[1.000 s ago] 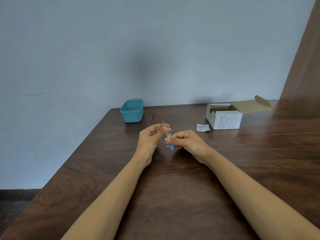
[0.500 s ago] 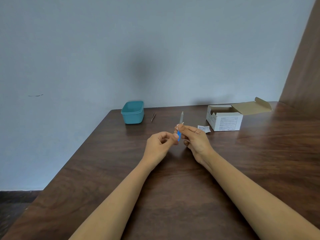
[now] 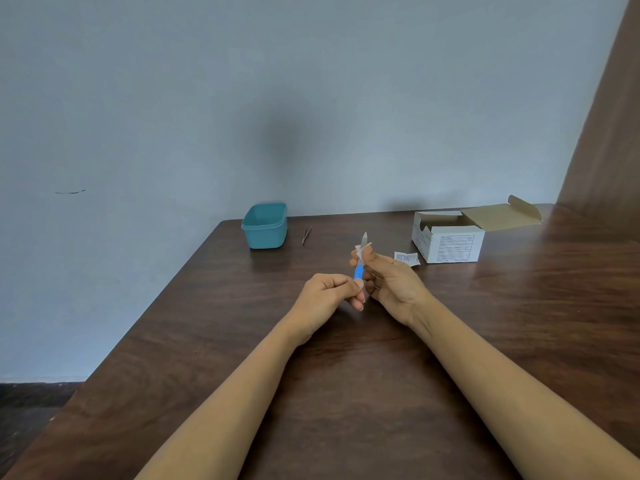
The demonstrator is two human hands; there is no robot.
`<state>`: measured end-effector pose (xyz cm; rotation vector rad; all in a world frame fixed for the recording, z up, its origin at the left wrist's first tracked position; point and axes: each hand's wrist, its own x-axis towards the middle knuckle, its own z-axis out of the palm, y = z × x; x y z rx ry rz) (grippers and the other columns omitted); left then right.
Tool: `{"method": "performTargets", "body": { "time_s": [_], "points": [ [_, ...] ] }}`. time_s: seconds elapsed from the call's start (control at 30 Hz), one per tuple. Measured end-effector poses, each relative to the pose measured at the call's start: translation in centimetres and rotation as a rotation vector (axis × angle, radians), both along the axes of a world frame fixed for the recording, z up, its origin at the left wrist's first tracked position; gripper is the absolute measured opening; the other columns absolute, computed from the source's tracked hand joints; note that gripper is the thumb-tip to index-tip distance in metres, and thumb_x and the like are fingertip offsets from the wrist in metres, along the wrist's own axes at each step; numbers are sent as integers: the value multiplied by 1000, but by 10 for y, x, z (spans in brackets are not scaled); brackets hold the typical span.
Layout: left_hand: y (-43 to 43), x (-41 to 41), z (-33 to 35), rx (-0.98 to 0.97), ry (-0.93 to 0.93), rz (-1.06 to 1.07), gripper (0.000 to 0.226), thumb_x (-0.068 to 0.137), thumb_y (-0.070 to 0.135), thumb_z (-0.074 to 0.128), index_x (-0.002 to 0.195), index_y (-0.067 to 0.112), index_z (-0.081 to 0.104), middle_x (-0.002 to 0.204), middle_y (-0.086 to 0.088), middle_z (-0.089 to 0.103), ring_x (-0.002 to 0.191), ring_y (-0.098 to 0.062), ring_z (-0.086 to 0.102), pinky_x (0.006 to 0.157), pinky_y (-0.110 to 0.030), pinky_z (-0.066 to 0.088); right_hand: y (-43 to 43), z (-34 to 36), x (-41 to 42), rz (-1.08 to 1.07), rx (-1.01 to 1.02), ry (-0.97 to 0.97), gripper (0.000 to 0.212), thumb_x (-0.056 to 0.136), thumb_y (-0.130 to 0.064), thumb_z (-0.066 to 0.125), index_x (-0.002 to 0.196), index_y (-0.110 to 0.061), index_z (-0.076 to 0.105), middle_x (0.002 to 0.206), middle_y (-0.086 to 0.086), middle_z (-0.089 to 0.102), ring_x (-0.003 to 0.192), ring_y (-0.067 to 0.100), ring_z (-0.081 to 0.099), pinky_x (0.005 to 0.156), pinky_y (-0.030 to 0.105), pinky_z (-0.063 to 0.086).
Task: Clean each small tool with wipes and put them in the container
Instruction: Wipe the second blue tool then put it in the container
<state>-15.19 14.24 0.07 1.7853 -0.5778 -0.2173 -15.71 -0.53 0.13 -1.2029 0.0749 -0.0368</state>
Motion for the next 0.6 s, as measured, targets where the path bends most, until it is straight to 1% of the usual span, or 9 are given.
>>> {"method": "performTargets", "body": {
  "time_s": [0.1,0.2,0.4,0.53,0.6],
  "points": [
    [1,-1,3,-34,44,-1,32,98,18,49,71,13,66,59,6,62,63,2,57,77,-19,41,-2,0,1,106,-54,7,40,69,-39,69,95,-10,72,80,-3,72,74,9,49,70,21,39],
    [2,-2,5,10,71,-50,35,99,22,47,70,14,63,56,8,58,60,2,53,77,-19,40,-3,0,0,118,-46,12,37,69,-37,69,93,-9,72,79,-2,72,72,8,50,69,20,40],
    [3,-1,6,60,89,-79,36,99,26,48,68,15,62,57,6,55,60,0,51,80,-20,36,-1,-1,1,22,17,20,33,69,-38,70,88,-11,73,80,-2,73,68,6,51,67,20,41],
    [2,-1,5,97,69,-99,35,99,25,49,67,15,62,57,6,56,61,-1,52,81,-19,39,0,1,1,-87,123,17,23,81,-34,67,88,-13,70,76,-3,71,54,2,54,61,19,39],
    [2,-1,5,103,69,-98,35,98,26,49,68,16,62,58,6,57,62,-1,52,82,-20,39,0,2,0,-117,159,20,19,85,-31,65,87,-12,70,76,-2,70,53,3,54,60,20,39]
  ]
}}
